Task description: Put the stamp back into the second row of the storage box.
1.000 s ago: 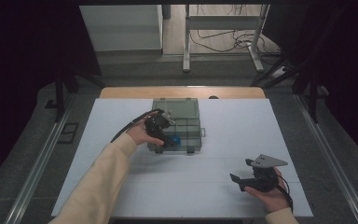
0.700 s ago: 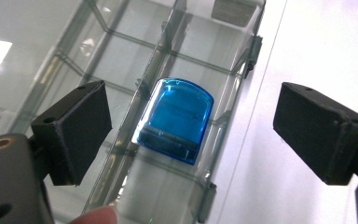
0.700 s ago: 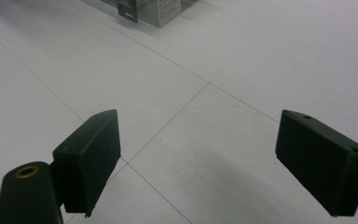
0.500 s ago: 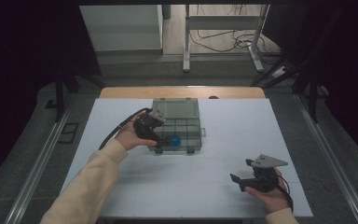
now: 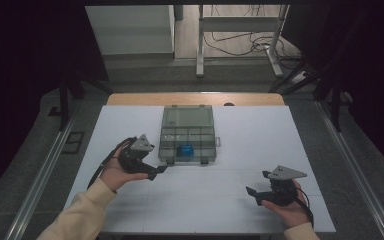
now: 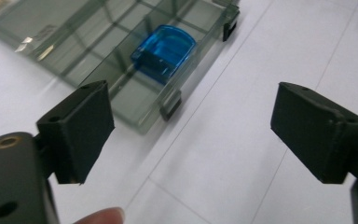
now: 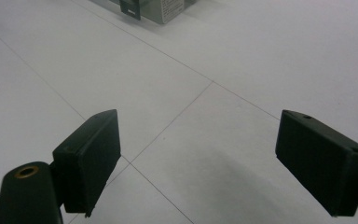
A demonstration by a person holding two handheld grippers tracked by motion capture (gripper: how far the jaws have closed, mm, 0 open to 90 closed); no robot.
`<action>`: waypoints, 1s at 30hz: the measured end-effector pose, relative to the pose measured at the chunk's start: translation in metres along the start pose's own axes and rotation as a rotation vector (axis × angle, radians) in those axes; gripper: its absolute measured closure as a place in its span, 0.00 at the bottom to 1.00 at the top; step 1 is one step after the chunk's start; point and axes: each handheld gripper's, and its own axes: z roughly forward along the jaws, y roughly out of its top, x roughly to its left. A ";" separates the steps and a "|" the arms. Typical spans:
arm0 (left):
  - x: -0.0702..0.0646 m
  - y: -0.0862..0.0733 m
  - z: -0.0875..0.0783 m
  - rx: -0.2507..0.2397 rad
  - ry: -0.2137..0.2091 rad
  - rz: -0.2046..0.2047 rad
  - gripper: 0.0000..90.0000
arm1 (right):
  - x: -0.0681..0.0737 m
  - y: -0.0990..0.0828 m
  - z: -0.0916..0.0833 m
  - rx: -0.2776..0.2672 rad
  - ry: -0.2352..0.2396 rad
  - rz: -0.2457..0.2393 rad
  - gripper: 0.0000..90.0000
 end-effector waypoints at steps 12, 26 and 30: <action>-0.010 -0.069 -0.030 -0.050 0.122 -0.151 0.15 | 0.000 0.000 0.000 -0.002 0.001 0.000 0.16; -0.006 -0.105 -0.033 -0.069 0.168 -0.247 0.16 | 0.000 0.000 0.000 -0.001 0.000 -0.009 0.16; -0.008 -0.104 -0.032 -0.068 0.163 -0.238 0.16 | 0.000 0.001 -0.001 -0.001 -0.004 -0.008 0.16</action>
